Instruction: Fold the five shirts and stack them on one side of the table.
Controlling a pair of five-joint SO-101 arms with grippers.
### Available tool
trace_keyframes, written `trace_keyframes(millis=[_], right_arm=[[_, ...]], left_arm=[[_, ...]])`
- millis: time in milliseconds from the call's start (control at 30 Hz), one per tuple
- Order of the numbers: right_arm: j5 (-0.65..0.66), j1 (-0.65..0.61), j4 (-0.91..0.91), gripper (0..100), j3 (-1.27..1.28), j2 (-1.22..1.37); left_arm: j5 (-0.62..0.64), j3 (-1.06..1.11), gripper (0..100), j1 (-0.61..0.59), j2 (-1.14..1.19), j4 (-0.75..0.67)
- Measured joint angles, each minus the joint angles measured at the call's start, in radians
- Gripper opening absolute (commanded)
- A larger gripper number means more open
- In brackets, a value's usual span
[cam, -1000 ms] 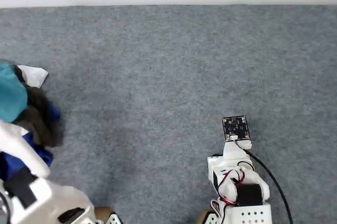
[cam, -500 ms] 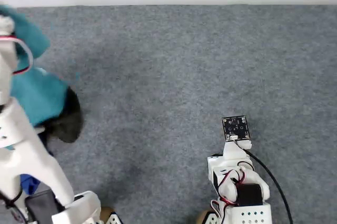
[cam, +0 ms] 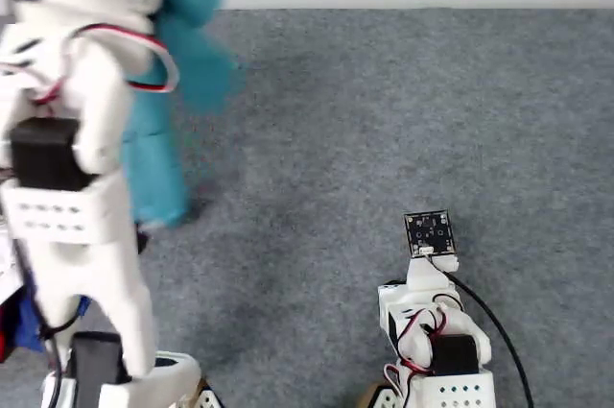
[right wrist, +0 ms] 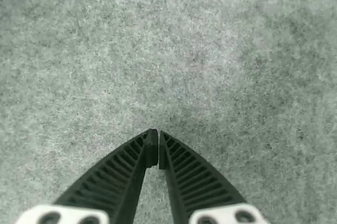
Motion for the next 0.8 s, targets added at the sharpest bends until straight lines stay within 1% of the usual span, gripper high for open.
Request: trace_keyframes(millis=[267,333,400,467,533,600,800], right_arm=[[0.000,0.000,0.000,1.0,0.000,0.000],[0.000,0.000,0.000,1.0,0.000,0.000],[0.000,0.000,0.000,1.0,0.000,0.000],[0.000,0.000,0.000,1.0,0.000,0.000],[0.000,0.000,0.000,1.0,0.000,0.000],[0.000,0.000,0.000,1.0,0.000,0.000],[0.000,0.000,0.000,1.0,0.000,0.000]], left_arm=[[0.003,0.000,1,0.318,0.054,-0.120],[0.002,0.000,1,0.373,0.071,-0.132],[0.000,0.005,1,0.396,0.098,-0.130],[0.000,0.006,1,0.393,0.133,-0.097],[0.000,0.009,1,0.370,0.170,-0.031],[0.026,0.031,1,0.333,0.210,0.051],[0.068,0.175,1,0.155,0.364,0.256]])
